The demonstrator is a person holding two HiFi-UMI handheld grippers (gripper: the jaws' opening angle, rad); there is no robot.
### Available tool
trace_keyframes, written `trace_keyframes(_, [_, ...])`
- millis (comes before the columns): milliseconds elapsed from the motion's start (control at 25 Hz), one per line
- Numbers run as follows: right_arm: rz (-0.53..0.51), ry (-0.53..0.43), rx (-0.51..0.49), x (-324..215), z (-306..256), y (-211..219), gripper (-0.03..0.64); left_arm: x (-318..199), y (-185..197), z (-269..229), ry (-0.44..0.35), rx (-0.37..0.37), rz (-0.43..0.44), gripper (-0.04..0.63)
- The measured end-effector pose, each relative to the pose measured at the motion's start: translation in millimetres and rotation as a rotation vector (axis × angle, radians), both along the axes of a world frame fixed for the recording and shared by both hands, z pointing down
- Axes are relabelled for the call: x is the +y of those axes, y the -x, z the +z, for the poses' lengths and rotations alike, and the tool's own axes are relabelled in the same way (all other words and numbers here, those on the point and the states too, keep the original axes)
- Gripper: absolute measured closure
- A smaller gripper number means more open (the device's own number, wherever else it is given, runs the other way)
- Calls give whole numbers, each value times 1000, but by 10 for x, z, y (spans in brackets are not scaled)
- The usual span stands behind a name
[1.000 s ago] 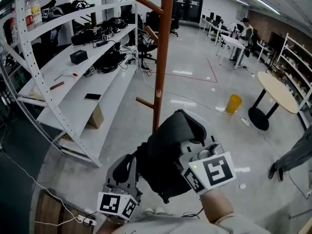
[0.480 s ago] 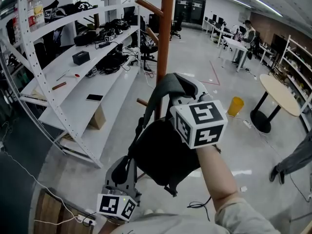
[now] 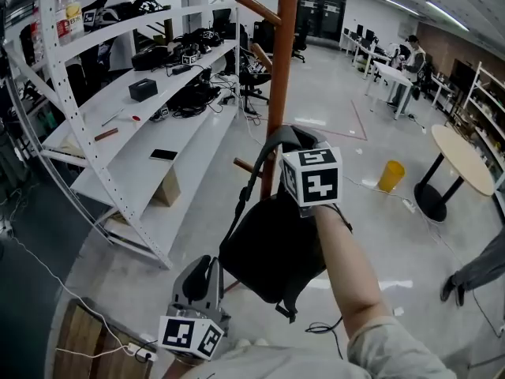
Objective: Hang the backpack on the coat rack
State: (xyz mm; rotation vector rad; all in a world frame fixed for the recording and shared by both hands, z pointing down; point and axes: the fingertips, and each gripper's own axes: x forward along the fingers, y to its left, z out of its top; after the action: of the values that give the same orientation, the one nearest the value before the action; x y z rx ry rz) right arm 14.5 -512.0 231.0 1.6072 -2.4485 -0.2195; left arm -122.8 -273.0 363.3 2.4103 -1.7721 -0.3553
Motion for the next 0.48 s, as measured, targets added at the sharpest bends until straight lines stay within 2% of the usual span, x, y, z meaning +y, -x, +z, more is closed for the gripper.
trace_keyframes(120, [14, 44, 25, -86, 256, -9, 580, -6, 12, 22, 5, -2, 3, 522])
trace_keyframes(480, [44, 32, 54, -63, 568, -36, 578, 39, -14, 53, 18, -5, 1, 522])
